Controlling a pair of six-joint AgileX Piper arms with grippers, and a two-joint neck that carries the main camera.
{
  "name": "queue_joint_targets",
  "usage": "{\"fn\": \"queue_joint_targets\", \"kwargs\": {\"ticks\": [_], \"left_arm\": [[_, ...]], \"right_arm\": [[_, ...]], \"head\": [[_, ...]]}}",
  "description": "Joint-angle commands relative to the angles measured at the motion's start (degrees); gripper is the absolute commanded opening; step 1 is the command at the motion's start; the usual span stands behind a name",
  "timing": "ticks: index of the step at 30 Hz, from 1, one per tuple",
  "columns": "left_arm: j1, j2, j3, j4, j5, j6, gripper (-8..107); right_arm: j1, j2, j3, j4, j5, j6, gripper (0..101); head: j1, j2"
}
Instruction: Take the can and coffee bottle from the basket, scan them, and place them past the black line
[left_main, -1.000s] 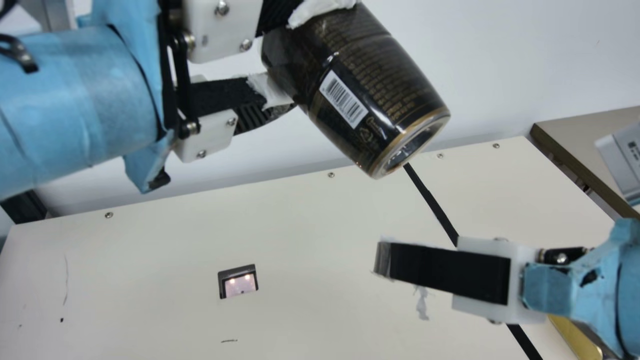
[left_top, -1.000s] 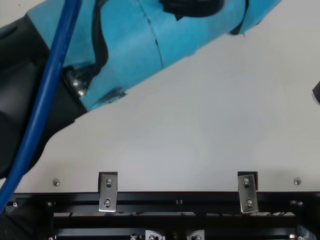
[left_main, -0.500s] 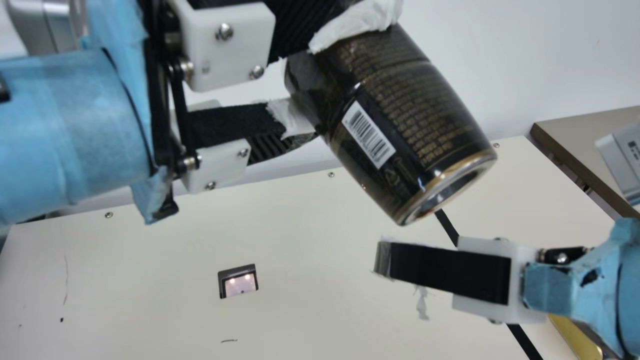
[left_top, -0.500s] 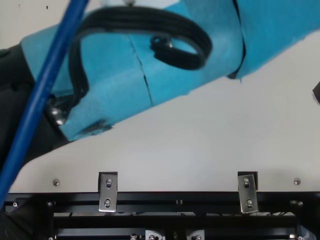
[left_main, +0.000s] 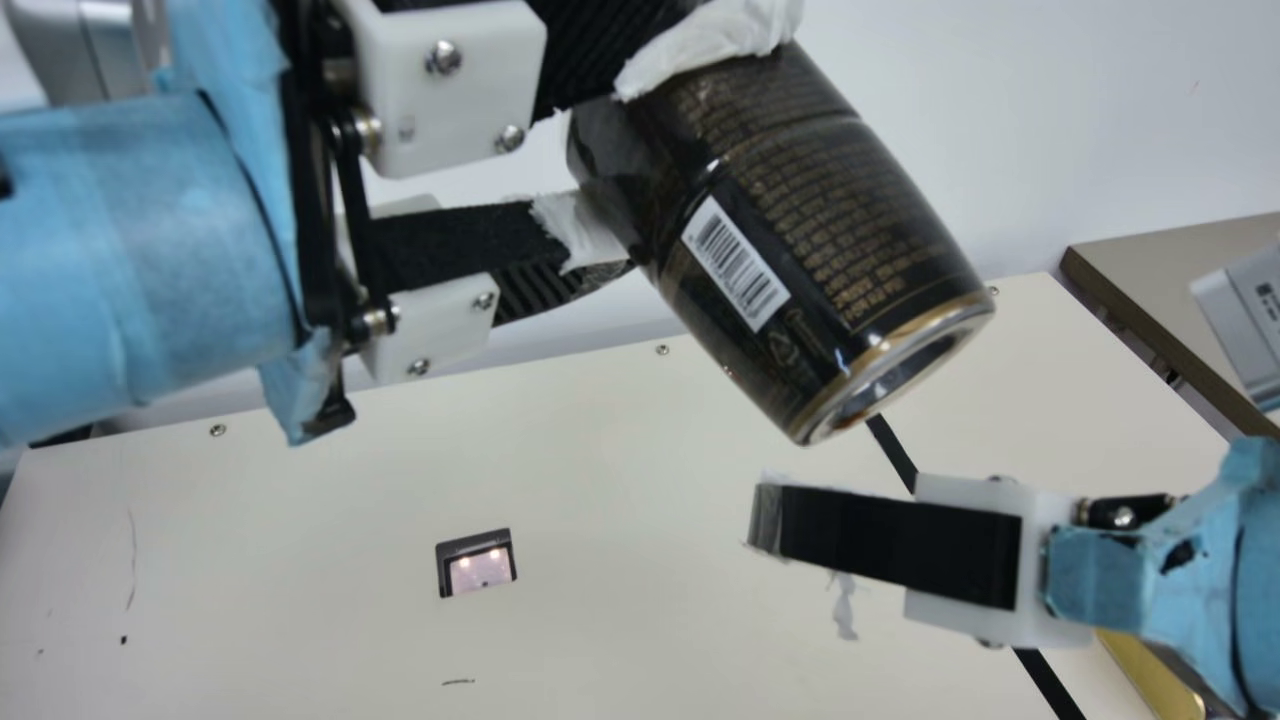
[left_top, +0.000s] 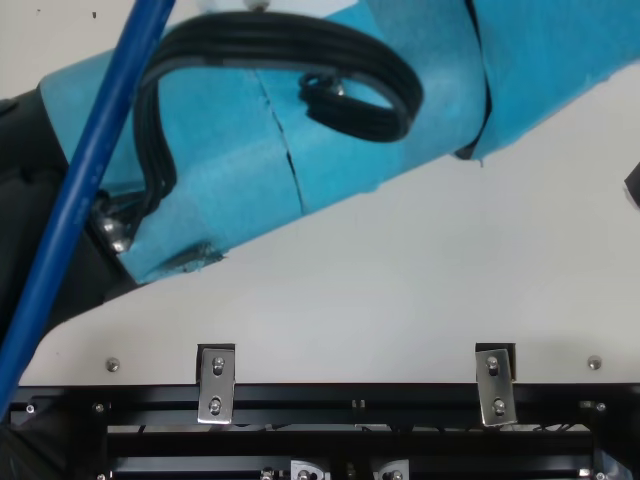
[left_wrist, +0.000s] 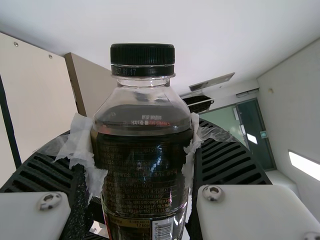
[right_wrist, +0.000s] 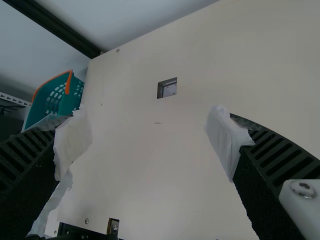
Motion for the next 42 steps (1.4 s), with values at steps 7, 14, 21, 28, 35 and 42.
{"fn": "queue_joint_targets", "kwargs": {"ticks": [7, 14, 21, 28, 35, 42], "left_arm": [[1.37, 0.38, 0.06, 0.06, -0.77, 0.66, 10], [7.72, 1.23, 1.26, -1.5, -2.01, 1.02, 10], [16.58, 3.53, 5.43, -9.75, -1.06, 5.56, 10], [24.35, 6.91, 11.89, -18.69, 0.42, 14.14, 10], [29.83, 9.0, 19.14, -27.38, 4.82, 21.12, 10], [33.39, 7.23, 26.83, -32.4, 9.69, 25.03, 10]], "right_arm": [[0.0, 0.0, 0.0, 0.0, 0.0, 0.0, 101], [0.0, 0.0, 0.0, 0.0, 0.0, 0.0, 101], [0.0, 0.0, 0.0, 0.0, 0.0, 0.0, 101], [0.0, 0.0, 0.0, 0.0, 0.0, 0.0, 101], [0.0, 0.0, 0.0, 0.0, 0.0, 0.0, 101], [0.0, 0.0, 0.0, 0.0, 0.0, 0.0, 101]], "head": [[-1.52, -0.33], [-1.52, -0.33], [-1.52, -0.33], [-1.52, -0.33], [-1.52, -0.33], [-1.52, -0.33]]}}
